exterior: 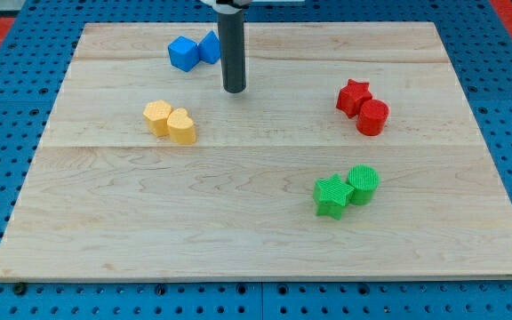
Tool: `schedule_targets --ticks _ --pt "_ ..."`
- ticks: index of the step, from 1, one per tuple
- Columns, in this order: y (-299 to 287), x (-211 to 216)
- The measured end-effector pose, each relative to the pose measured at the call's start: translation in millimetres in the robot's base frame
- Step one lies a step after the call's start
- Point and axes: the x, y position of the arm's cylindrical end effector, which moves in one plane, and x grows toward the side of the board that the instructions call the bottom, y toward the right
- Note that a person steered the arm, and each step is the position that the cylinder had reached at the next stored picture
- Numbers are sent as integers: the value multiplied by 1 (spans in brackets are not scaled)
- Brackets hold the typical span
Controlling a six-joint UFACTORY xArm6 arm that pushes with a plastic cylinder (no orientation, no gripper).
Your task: Move the yellow hexagon towards bottom left
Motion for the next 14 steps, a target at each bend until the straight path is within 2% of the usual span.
schedule_targets --ticks 2,4,6,7,8,9,10,11,12,13,14 --pt "-22 55" --pt "-93 23" --pt "-127 128" --pt "-123 106" --pt "-143 91" --pt "-143 42" --pt "-175 44" --pt "-147 104" --pt "-147 153" --pt "-140 125" --pt "-160 111"
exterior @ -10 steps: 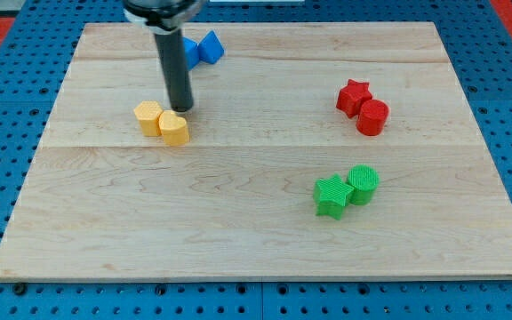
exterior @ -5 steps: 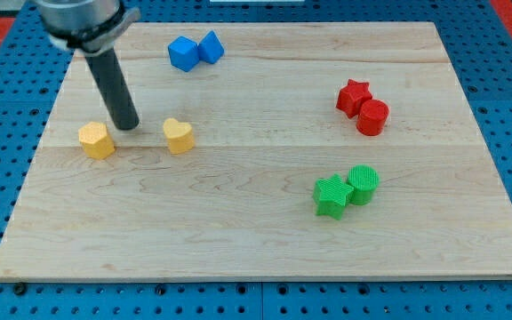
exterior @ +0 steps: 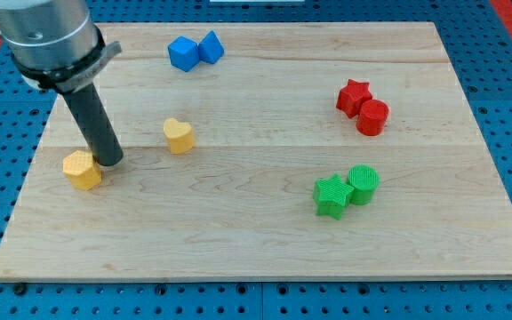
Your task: Move the yellow hexagon towards bottom left
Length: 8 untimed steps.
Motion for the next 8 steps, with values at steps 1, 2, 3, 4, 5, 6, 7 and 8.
schedule_targets --ticks 1,2,3,4,5,6,7,8 --pt "-22 -3" --pt "-14 7" --pt "-39 -29" --pt "-70 -50" --pt "-36 9" --pt "-21 49" --pt "-2 42" --pt "49 24"
